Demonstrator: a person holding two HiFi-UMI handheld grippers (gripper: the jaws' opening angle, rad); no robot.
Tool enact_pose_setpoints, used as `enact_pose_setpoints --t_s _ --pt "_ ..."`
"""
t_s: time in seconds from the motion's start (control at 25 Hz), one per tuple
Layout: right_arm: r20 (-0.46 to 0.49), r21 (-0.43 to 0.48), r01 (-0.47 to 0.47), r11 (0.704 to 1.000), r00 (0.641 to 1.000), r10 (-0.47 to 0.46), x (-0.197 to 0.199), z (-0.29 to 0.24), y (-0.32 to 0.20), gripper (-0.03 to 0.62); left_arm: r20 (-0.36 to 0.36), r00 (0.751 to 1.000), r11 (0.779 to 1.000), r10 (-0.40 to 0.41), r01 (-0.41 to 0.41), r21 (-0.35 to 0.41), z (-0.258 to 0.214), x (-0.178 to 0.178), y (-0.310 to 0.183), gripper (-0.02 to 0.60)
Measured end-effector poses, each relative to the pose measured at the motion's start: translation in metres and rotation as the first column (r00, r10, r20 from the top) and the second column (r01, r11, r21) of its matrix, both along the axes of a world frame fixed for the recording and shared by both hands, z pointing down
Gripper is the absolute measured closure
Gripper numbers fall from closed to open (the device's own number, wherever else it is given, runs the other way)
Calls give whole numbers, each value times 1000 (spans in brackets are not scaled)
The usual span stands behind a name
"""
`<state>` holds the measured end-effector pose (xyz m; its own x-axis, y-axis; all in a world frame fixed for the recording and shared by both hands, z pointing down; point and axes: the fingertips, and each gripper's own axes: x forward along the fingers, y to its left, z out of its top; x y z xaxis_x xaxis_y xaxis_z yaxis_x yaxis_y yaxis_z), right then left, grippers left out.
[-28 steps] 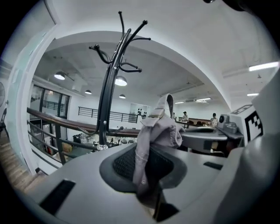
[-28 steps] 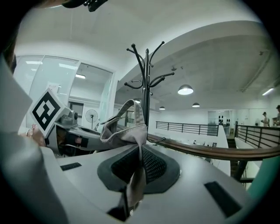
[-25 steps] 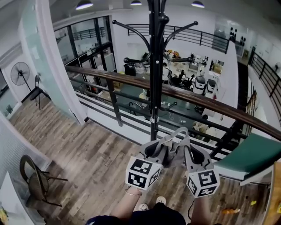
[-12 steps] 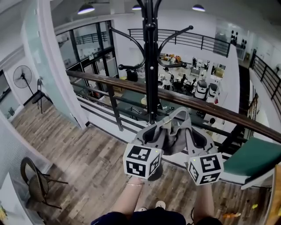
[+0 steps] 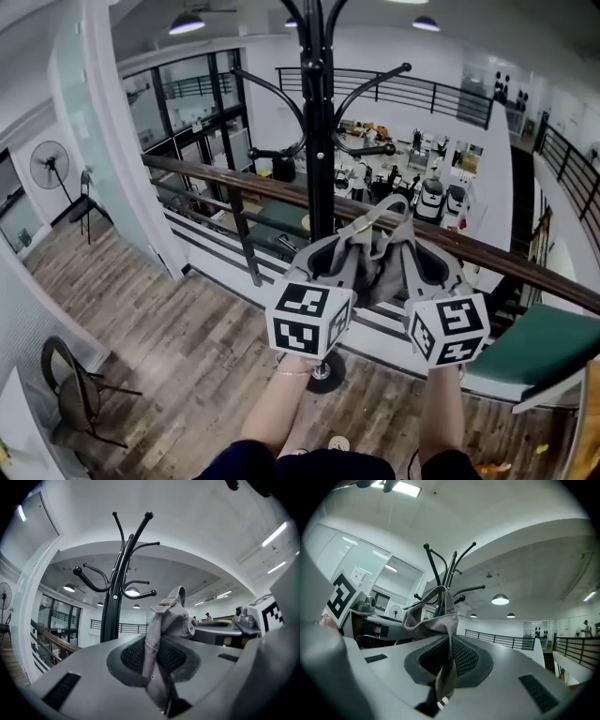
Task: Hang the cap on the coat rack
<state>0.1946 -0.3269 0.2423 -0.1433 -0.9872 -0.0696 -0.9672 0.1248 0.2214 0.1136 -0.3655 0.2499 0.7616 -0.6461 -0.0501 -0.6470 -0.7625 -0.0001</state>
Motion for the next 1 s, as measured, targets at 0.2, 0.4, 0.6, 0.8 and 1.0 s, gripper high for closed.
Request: enact_pose_setpoints --t_s 0.2,0.4,0.6,0.8,1.0 --pt "-42 26 13 1000 999 -12 7 -23 -20 566 -32 999 1000 -24 24 15 -20 6 -20 523" --pt "-52 43 22 999 998 -20 15 -40 -42 566 -54 998 999 -36 38 24 -38 14 -40 523" --pt "-30 40 40 998 999 -39 30 -46 -66 566 -52 997 999 -51 52 15 -46 28 -64 522" --pt "-36 22 67 997 997 -66 32 -46 -86 566 -50 996 997 -78 78 2 -47 31 -81 522" --pt "-37 7 104 995 994 -104 32 -47 -103 566 -62 991 993 -115 115 -17 -47 28 -96 523"
